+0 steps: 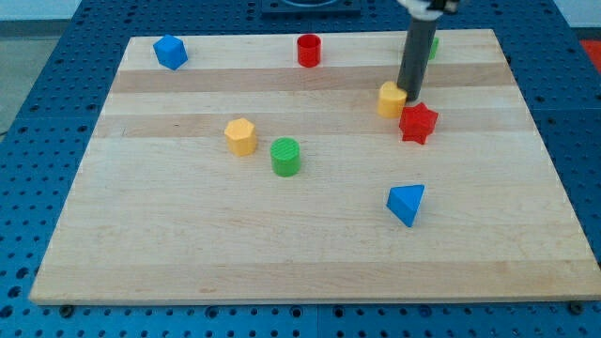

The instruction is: Push the yellow heart horizontally towards the red circle

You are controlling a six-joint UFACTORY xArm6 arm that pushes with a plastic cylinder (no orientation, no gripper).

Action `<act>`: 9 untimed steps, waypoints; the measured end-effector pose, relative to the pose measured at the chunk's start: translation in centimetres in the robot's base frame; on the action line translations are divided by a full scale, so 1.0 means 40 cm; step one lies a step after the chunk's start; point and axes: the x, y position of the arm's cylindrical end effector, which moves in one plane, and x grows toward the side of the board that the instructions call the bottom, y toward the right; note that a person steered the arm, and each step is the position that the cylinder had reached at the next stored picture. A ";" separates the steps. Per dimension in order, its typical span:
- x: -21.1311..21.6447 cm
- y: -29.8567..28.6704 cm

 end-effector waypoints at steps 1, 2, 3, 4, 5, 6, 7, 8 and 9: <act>0.037 -0.015; 0.042 -0.173; 0.042 -0.278; 0.042 -0.293; 0.042 -0.312; 0.042 -0.339; 0.047 -0.352; 0.055 -0.368; 0.037 -0.244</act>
